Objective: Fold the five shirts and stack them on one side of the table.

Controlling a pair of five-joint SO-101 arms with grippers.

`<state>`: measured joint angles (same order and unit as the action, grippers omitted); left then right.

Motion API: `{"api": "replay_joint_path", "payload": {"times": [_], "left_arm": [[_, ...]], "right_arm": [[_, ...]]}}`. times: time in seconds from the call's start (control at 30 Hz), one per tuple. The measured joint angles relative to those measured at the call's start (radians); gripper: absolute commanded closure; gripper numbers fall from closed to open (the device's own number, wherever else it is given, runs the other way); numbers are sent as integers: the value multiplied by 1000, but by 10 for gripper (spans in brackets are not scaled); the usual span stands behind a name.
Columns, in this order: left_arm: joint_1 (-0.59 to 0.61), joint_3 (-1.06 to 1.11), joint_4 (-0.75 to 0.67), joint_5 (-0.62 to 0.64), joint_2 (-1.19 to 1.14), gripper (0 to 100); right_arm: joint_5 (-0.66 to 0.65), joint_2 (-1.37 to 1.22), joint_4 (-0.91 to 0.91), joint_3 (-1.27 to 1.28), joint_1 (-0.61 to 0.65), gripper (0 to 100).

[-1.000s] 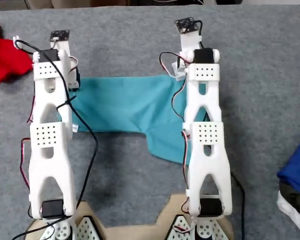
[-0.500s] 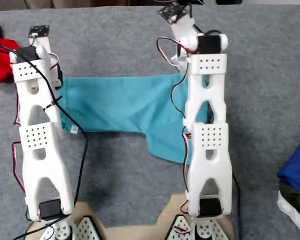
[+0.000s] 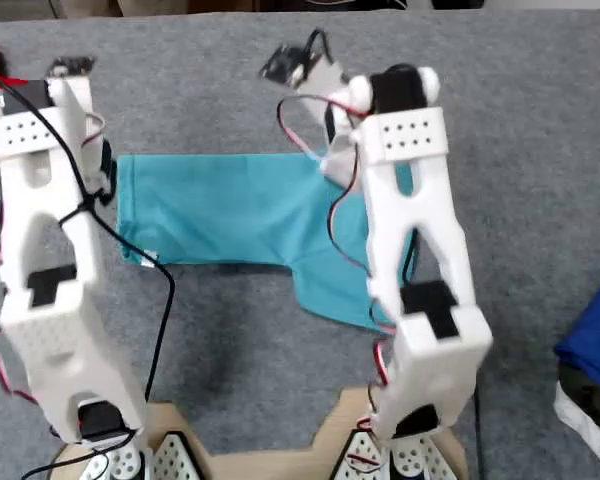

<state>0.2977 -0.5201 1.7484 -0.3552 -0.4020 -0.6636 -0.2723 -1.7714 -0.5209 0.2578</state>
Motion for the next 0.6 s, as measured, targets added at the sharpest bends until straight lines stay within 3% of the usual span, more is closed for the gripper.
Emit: {"api": "replay_joint_path", "payload": {"times": [0.3,0.47,0.6], "left_arm": [[0,459,0,-32,425,933],[0,649,0,-32,577,933],[0,813,0,-15,686,933]], "right_arm": [[-129,238,32,535,44,985],[-155,305,80,726,44,882],[-173,353,112,858,44,864]]}}
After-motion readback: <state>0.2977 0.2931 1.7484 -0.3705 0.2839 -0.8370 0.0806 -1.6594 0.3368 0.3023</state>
